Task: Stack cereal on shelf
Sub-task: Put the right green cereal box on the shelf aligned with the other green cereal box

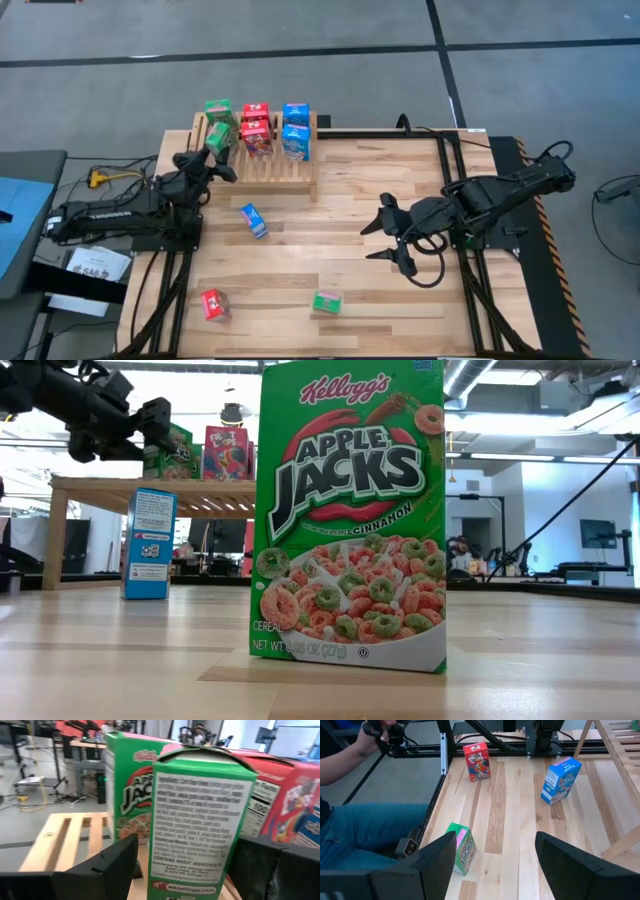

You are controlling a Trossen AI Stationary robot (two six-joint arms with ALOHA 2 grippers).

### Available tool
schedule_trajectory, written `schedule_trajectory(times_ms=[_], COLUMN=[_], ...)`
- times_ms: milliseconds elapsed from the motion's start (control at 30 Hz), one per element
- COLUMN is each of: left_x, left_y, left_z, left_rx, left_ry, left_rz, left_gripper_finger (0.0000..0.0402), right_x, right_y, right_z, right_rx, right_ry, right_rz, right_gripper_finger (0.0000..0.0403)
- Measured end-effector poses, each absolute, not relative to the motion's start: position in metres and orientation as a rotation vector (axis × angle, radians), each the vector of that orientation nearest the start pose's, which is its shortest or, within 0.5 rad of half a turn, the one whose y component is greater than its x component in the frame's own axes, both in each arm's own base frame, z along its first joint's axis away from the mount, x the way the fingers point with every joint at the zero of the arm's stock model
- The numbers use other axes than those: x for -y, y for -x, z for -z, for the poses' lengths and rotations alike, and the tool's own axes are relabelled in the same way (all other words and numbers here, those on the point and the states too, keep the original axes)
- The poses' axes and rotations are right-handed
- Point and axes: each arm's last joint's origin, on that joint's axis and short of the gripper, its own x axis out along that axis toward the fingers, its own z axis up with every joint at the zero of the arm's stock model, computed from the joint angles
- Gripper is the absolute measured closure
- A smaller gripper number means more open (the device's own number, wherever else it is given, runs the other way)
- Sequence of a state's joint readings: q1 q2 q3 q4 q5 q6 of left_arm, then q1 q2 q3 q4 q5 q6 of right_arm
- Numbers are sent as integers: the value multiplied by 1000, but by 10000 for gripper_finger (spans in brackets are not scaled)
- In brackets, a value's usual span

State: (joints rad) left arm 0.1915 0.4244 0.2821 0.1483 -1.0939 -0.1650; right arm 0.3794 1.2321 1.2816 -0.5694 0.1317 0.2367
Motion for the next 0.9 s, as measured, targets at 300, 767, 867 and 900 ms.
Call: schedule_trajectory(times_ms=[300,767,867,900], left_x=[-45,-37,-33,-32], left_y=[-104,-107,-106,-105], left_z=[-237,-245,-256,-258], left_rx=[115,111,105,106], left_ry=[142,138,121,122], left_rz=[-1331,-1229,-1220,-1226], left_gripper_finger=[147,147,147,147], right_x=[-92,-92,-92,-92], right_y=[-241,-241,-241,-241], right_z=[-377,-377,-377,-377], right_rx=[-529,-529,-529,-529], right_ry=[-100,-100,-100,-100], right_rz=[-180,-180,-180,-180], right_gripper_finger=[106,106,106,106])
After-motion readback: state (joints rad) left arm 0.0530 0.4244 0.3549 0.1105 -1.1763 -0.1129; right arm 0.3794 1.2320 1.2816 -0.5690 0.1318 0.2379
